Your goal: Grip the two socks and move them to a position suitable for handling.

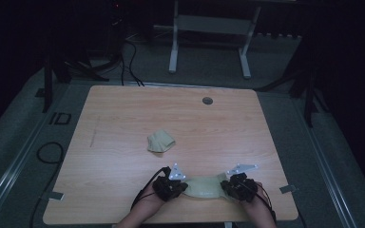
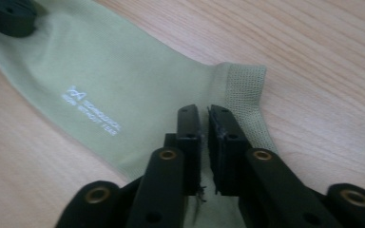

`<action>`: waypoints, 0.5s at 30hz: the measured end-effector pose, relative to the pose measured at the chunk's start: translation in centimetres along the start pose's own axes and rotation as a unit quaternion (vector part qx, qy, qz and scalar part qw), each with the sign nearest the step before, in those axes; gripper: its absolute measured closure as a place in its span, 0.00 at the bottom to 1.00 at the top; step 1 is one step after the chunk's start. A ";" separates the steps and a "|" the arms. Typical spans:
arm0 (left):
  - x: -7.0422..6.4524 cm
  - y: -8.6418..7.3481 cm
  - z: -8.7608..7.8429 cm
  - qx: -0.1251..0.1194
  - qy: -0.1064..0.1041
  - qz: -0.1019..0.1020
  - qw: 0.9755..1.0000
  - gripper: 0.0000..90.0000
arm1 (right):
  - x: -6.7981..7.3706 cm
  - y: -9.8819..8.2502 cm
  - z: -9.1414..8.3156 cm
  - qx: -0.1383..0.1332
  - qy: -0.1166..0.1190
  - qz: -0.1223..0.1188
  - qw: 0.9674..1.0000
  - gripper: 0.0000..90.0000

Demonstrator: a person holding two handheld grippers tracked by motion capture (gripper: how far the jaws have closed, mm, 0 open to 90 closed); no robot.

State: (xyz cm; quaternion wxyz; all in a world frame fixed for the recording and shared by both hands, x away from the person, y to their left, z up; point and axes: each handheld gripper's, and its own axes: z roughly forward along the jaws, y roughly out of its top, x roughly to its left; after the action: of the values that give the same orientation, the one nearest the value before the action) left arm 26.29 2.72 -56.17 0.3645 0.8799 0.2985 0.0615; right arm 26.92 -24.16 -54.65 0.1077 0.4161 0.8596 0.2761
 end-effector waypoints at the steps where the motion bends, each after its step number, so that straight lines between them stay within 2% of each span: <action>1: -0.1 0.0 -0.1 -0.003 -0.002 -0.001 1.000 0.98 | 0.0 0.0 -0.1 -0.001 0.003 0.001 1.000 0.91; 3: -0.2 0.2 -0.7 -0.010 -0.002 0.004 1.000 0.93 | 0.3 0.2 -0.5 -0.006 -0.002 -0.009 1.000 0.87; 5: -0.4 0.4 -1.5 -0.023 -0.001 0.005 1.000 0.91 | 0.5 0.5 -0.9 -0.012 0.006 -0.011 1.000 0.86; 10: -0.5 0.0 -3.9 -0.045 0.004 0.009 0.999 0.79 | 0.4 2.1 -2.2 -0.040 0.011 -0.016 0.999 0.73; 12: -0.5 0.0 -3.9 -0.045 0.004 0.009 0.999 0.76 | 0.3 2.4 -2.4 -0.043 0.011 -0.017 0.999 0.73; 13: -0.2 -1.0 -5.2 -0.042 0.015 0.010 0.999 0.71 | 0.4 3.5 -2.5 -0.049 0.006 -0.024 0.998 0.67; 15: 0.0 -1.8 -5.7 -0.042 0.021 0.005 0.999 0.69 | 0.5 4.4 -2.4 -0.052 0.004 -0.029 0.998 0.64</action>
State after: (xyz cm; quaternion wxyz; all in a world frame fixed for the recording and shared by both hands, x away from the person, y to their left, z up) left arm 23.57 7.23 -53.25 0.3942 0.8641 0.2984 0.0942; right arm 28.49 -22.47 -50.21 0.1338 0.3841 0.8561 0.3188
